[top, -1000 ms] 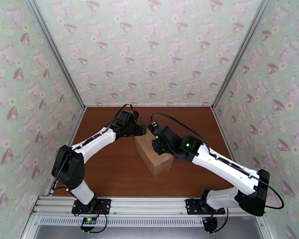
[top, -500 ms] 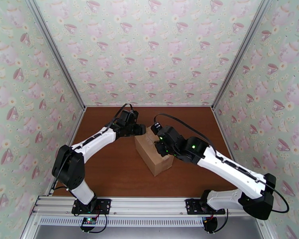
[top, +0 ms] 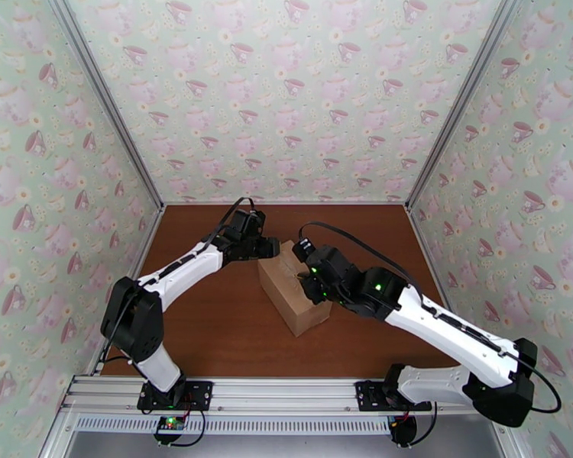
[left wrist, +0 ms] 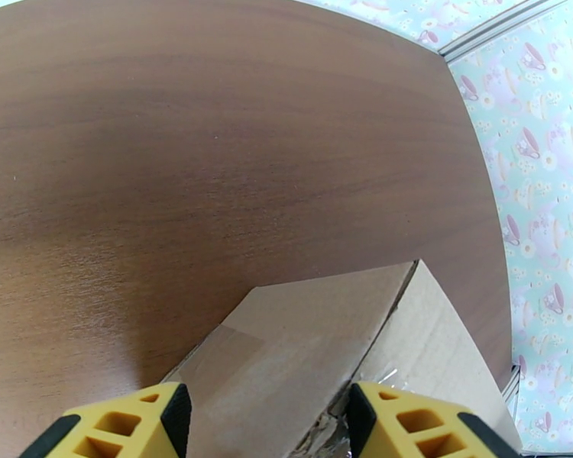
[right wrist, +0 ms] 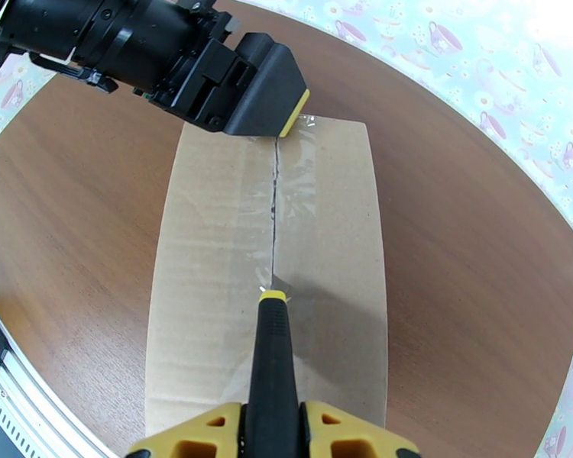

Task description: Unpack the express box

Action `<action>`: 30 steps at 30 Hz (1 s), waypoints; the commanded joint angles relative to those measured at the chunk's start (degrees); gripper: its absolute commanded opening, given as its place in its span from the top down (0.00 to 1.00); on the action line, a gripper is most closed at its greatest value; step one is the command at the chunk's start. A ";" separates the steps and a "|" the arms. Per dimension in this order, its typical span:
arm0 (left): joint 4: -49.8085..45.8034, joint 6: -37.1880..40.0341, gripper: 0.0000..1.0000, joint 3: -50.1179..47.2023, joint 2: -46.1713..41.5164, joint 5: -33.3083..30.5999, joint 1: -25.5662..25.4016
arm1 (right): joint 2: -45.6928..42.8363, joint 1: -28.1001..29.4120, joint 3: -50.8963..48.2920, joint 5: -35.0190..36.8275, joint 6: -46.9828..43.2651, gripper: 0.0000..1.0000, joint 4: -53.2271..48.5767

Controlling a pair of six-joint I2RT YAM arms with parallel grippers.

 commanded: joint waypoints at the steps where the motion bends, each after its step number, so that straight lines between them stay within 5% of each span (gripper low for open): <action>1: -5.00 1.04 0.41 -0.49 3.91 -9.51 2.46 | -1.45 1.18 -0.69 -1.05 1.16 1.00 -7.82; 30: -7.85 1.75 0.41 1.09 2.55 -17.03 4.80 | -2.76 1.13 -2.54 -1.30 2.48 1.00 -7.03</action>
